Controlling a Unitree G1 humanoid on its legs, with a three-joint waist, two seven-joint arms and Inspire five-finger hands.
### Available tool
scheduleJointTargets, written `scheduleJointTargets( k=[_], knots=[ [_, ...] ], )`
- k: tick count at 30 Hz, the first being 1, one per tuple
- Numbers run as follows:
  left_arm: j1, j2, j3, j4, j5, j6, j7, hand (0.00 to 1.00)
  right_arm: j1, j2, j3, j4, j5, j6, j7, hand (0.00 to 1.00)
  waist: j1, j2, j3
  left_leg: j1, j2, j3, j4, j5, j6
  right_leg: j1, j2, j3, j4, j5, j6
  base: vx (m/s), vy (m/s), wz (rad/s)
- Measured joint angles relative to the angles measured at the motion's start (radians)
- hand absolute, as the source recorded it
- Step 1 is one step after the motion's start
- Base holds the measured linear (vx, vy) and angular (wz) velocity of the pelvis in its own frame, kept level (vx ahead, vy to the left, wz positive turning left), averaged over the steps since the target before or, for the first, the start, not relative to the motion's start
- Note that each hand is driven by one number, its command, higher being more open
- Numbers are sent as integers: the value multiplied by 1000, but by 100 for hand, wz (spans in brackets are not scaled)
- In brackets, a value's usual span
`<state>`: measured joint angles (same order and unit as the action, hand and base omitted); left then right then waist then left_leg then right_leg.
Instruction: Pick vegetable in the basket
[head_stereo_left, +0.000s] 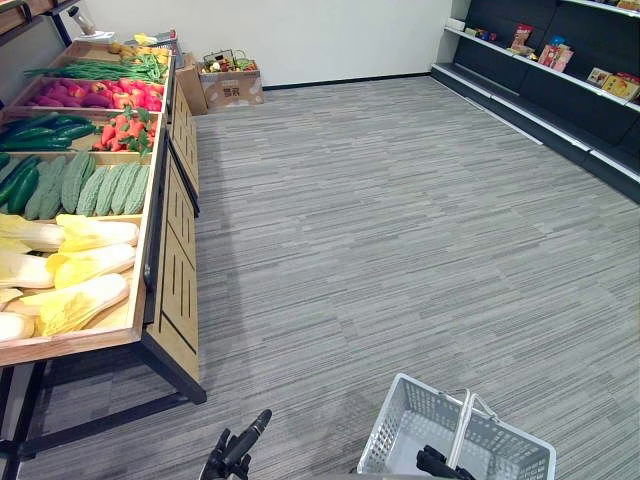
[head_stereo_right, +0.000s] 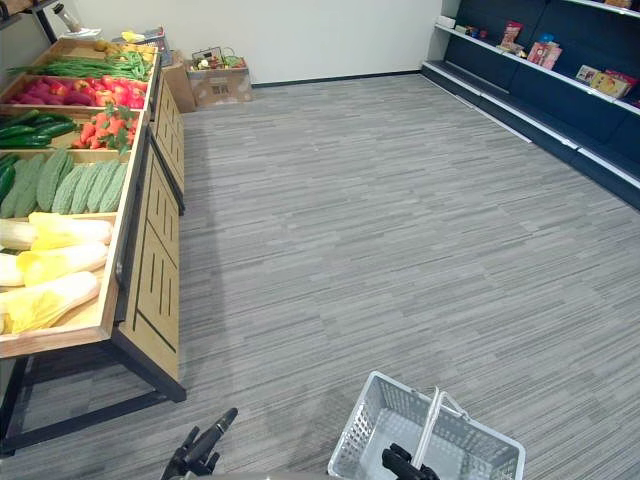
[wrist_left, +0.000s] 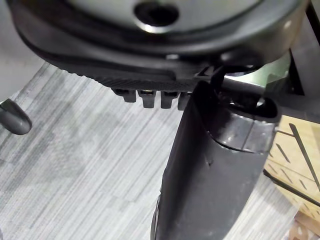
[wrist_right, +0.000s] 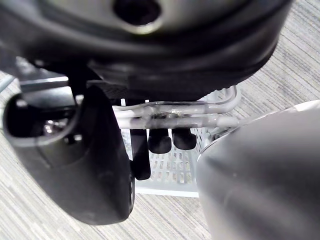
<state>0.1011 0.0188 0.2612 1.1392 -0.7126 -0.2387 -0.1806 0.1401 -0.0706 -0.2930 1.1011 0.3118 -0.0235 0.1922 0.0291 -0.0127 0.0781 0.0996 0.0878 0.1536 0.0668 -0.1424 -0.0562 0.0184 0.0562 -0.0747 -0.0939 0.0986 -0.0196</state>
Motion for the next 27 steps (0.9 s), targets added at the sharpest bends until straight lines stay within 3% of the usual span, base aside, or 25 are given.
scheduleJointTargets(
  k=[4,13,16,27],
  knots=[
    [12,-1,0,0,29,1,2,100,8,0,-1,0,5,-2,-6,0,0,5,-14,-7,8,11,-10,3,-2,0,-16,-79,-1,-29,0,10,-4,18],
    [12,2,-6,6,228,21,28,100,5,11,-88,17,5,25,-29,0,15,15,-30,11,27,85,-30,10,-17,4,-17,-135,-1,-31,12,75,7,9],
    [7,18,-45,26,253,30,30,100,0,11,-122,48,6,33,-30,0,15,14,-29,38,23,84,-34,10,-17,29,-18,-138,-1,-29,26,47,23,-3],
    [1,50,-90,48,254,30,28,100,-6,8,-118,53,5,31,-30,0,14,1,-11,37,8,84,-39,13,-12,19,-30,-132,-3,-25,31,-80,8,-3]
  ],
)
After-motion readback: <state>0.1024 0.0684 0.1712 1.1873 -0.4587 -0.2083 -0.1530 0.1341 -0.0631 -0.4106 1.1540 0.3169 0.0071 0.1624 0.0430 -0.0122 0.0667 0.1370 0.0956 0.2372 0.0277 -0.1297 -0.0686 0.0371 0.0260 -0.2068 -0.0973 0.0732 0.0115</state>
